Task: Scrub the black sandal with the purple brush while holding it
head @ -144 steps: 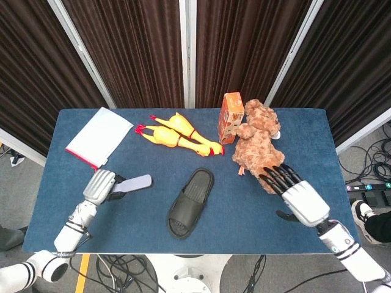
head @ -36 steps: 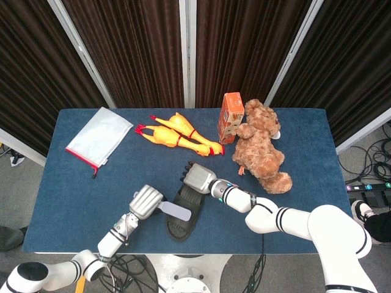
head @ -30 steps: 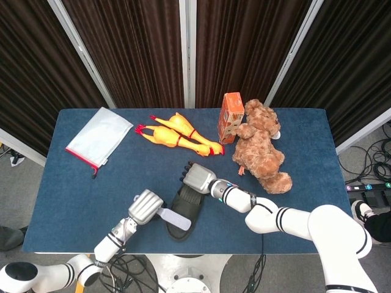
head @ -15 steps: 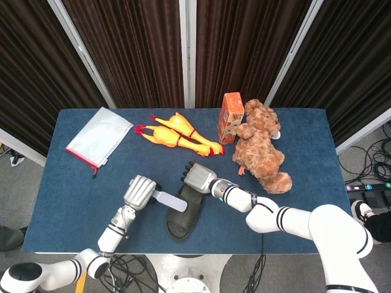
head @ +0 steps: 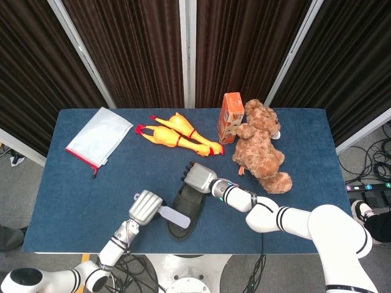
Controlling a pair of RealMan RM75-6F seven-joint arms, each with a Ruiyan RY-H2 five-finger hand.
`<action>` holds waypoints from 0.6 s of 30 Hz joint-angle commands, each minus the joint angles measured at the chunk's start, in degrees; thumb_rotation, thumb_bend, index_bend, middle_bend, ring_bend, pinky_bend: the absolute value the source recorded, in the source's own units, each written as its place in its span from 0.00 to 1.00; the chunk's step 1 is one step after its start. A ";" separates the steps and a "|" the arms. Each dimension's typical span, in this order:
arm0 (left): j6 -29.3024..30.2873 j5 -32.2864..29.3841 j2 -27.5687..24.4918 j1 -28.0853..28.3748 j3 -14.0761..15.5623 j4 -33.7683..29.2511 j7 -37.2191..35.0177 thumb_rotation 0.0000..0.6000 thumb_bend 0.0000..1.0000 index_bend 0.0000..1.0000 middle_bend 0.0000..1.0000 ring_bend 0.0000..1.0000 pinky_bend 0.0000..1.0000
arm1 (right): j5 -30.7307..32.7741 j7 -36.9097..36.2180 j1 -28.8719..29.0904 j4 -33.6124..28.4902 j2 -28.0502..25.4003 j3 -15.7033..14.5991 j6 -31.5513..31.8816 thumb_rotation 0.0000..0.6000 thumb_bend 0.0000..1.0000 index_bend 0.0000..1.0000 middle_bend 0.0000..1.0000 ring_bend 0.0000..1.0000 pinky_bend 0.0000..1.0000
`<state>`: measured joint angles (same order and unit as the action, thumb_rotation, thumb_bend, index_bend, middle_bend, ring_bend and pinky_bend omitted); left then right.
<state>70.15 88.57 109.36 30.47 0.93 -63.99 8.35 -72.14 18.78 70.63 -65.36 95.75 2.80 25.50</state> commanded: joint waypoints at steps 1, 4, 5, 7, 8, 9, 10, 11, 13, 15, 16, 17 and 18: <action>0.21 0.90 -2.59 -0.80 1.17 -3.99 1.31 1.00 0.51 1.00 1.00 1.00 1.00 | 0.09 0.08 0.02 -0.21 -0.06 0.03 0.02 1.00 0.11 0.43 0.36 0.15 0.16; 1.42 1.34 -4.75 -1.45 1.19 -7.42 1.31 1.00 0.51 1.00 1.00 1.00 1.00 | 0.23 0.23 0.03 -0.79 -0.42 -0.07 -0.10 1.00 0.11 0.35 0.33 0.10 0.14; 2.13 1.32 -5.48 -1.87 1.01 -8.57 1.08 1.00 0.51 1.00 1.00 1.00 1.00 | 0.32 0.41 0.02 -1.08 -0.66 -0.21 -0.17 1.00 0.11 0.28 0.28 0.06 0.12; 3.12 0.92 -6.60 -2.60 0.60 -10.01 0.64 1.00 0.51 1.00 1.00 1.00 1.00 | 0.68 0.86 0.02 -1.48 -1.07 -0.45 -0.39 1.00 0.10 0.18 0.21 0.02 0.07; 3.83 0.48 -7.38 -3.16 0.20 -10.76 0.25 1.00 0.51 1.00 1.00 1.00 1.00 | 1.09 1.25 0.01 -1.77 -1.37 -0.60 -0.52 1.00 0.09 0.10 0.15 0.00 0.04; 4.35 0.03 -7.94 -3.60 -0.17 -11.16 -0.07 1.00 0.51 1.00 1.00 1.00 1.00 | 1.38 1.55 -0.02 -2.06 -1.61 -0.67 -0.47 1.00 0.09 0.05 0.10 0.00 0.02; 4.80 -0.49 -8.48 -4.03 -0.58 -11.36 -0.41 1.00 0.51 1.00 1.00 1.00 1.00 | 1.66 1.86 -0.06 -2.39 -1.88 -0.74 -0.36 1.00 0.08 0.01 0.05 0.00 0.00; 5.24 -1.33 -9.10 -4.55 -1.21 -11.32 -0.97 1.00 0.51 1.00 1.00 1.00 1.00 | 2.04 2.28 -0.14 -2.99 -2.34 -0.79 -0.12 1.00 0.08 0.00 0.02 0.00 0.00; 4.99 -3.51 -9.66 -5.16 -2.59 -10.20 -2.05 1.00 0.51 1.00 1.00 1.00 1.00 | 2.69 2.99 -0.31 -4.58 -3.46 -0.72 0.64 1.00 0.07 0.00 0.00 0.00 0.00; 3.45 -5.94 -9.91 -5.22 -3.83 -8.68 -2.18 1.00 0.51 1.00 1.00 1.00 1.00 | 3.28 3.56 -0.55 -6.34 -4.62 -0.47 1.71 1.00 0.06 0.00 0.00 0.00 0.00; 2.29 -7.57 -9.85 -5.11 -4.71 -7.58 -1.96 1.00 0.51 1.00 1.00 1.00 1.00 | 3.62 3.98 -0.74 -7.66 -5.50 -0.30 2.53 1.00 0.05 0.00 0.00 0.00 0.00; 1.24 -8.84 -9.74 -4.97 -5.33 -6.79 -1.67 1.00 0.51 1.00 1.00 1.00 1.00 | 3.82 4.27 -0.91 -8.66 -6.18 -0.19 3.17 1.00 0.05 0.00 0.00 0.00 0.00; 0.17 -10.06 -9.60 -4.78 -5.91 -6.11 -1.34 1.00 0.51 1.00 1.00 1.00 1.00 | 3.99 4.56 -1.08 -9.64 -6.88 -0.11 3.77 1.00 0.05 0.00 0.00 0.00 0.00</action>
<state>72.47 81.01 99.86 25.66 -3.31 -71.95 6.81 -68.79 22.56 69.96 -73.35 90.23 2.42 28.00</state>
